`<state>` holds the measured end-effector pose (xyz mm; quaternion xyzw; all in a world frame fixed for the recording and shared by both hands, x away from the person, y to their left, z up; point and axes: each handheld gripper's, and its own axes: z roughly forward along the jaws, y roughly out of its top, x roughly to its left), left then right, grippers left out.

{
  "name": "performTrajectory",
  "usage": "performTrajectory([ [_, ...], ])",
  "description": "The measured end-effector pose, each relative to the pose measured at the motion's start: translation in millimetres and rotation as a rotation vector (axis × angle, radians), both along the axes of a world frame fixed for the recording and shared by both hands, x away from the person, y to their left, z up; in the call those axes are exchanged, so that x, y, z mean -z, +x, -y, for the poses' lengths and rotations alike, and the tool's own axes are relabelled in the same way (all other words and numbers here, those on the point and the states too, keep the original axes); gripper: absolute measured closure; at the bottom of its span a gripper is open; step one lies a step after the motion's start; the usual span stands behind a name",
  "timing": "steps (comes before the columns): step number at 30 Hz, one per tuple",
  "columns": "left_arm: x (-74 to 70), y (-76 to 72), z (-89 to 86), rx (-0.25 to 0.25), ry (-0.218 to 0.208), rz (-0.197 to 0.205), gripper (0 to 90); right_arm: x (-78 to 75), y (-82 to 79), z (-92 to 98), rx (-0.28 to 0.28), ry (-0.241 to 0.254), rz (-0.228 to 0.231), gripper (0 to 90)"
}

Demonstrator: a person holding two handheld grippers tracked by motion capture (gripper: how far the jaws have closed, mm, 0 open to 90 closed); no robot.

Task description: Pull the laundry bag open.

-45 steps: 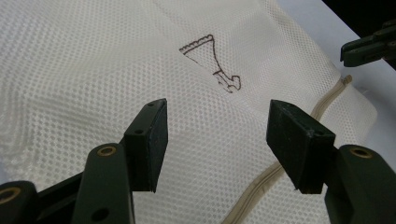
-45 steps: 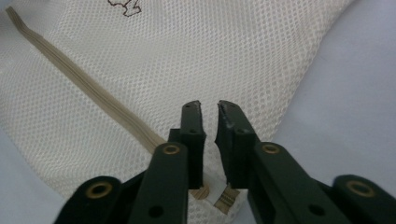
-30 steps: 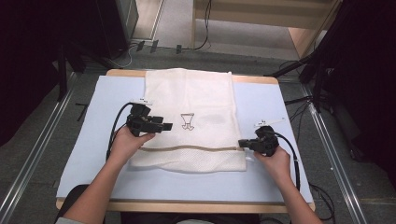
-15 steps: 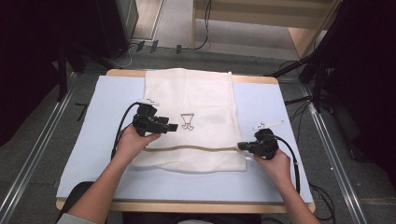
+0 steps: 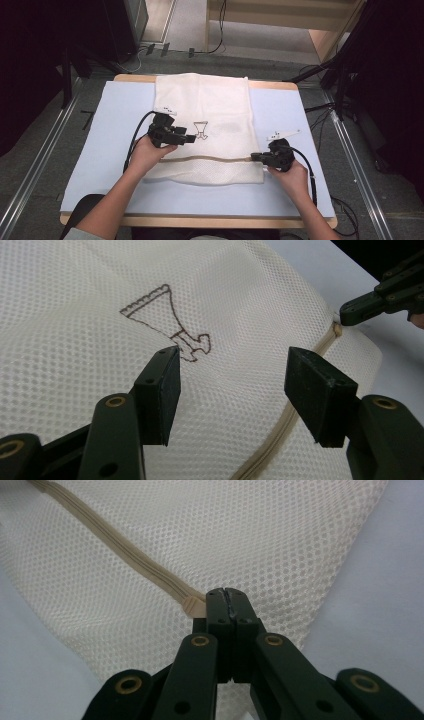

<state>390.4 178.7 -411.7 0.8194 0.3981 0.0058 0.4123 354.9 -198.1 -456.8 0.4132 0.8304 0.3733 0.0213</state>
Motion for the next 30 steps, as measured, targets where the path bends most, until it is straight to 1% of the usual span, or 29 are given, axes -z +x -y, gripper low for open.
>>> performTrajectory([
  [4, 1.8, -1.5, 8.9, 0.019, 0.002, 0.000, 40.6, -0.7, 0.0, 4.5, 0.015, -0.013, 0.006, 90.0],
  [6, 2.6, -1.6, 14.2, 0.021, -0.005, -0.002, 40.7, -0.2, 0.6, 6.7, 0.018, -0.018, 0.006, 90.0],
  [9, 3.5, -2.4, 24.2, 0.037, -0.041, -0.011, 41.2, 3.5, 2.9, 7.5, 0.017, -0.050, 0.002, 90.0],
  [11, 5.0, -3.3, 32.1, 0.058, -0.032, -0.008, 41.9, 5.8, 4.4, 7.8, 0.016, -0.045, -0.007, 90.0],
  [13, 7.0, -3.8, 39.7, 0.074, -0.016, -0.012, 42.6, 7.8, 4.6, 6.2, 0.015, -0.059, -0.012, 90.0],
  [16, 9.7, -4.6, 50.2, 0.096, -0.009, -0.023, 43.5, 10.4, 4.6, 4.0, 0.000, -0.066, -0.001, 90.0],
  [20, 10.6, -6.7, 63.5, 0.124, 0.005, -0.024, 45.9, 12.5, 4.6, 6.2, 0.004, -0.039, -0.008, 90.0],
  [21, 10.8, -6.9, 66.6, 0.135, 0.015, -0.024, 46.8, 12.7, 4.6, 6.7, 0.002, -0.038, -0.008, 90.0],
  [23, 11.7, -8.2, 73.4, 0.143, 0.013, -0.024, 48.2, 12.9, 4.4, 6.6, 0.000, -0.041, -0.003, 90.0],
  [25, 12.8, -9.4, 79.9, 0.155, 0.021, -0.024, 50.1, 12.3, 3.4, 4.9, -0.002, -0.053, 0.009, 90.0],
  [26, 13.2, -10.4, 82.9, 0.157, 0.025, -0.015, 52.6, 12.2, 3.0, 4.4, -0.006, -0.062, 0.015, 90.0],
  [27, 13.8, -11.5, 86.2, 0.154, 0.019, -0.008, 54.0, 12.0, 2.7, 4.0, -0.004, -0.063, 0.015, 90.0],
  [29, 15.7, -11.2, 92.7, 0.169, 0.001, -0.029, 56.8, 12.2, 2.6, 4.4, 0.002, -0.058, 0.011, 90.0],
  [30, 16.9, -11.3, 96.6, 0.177, 0.002, -0.036, 57.4, 12.6, 3.0, 5.1, 0.000, -0.053, 0.011, 90.0],
])
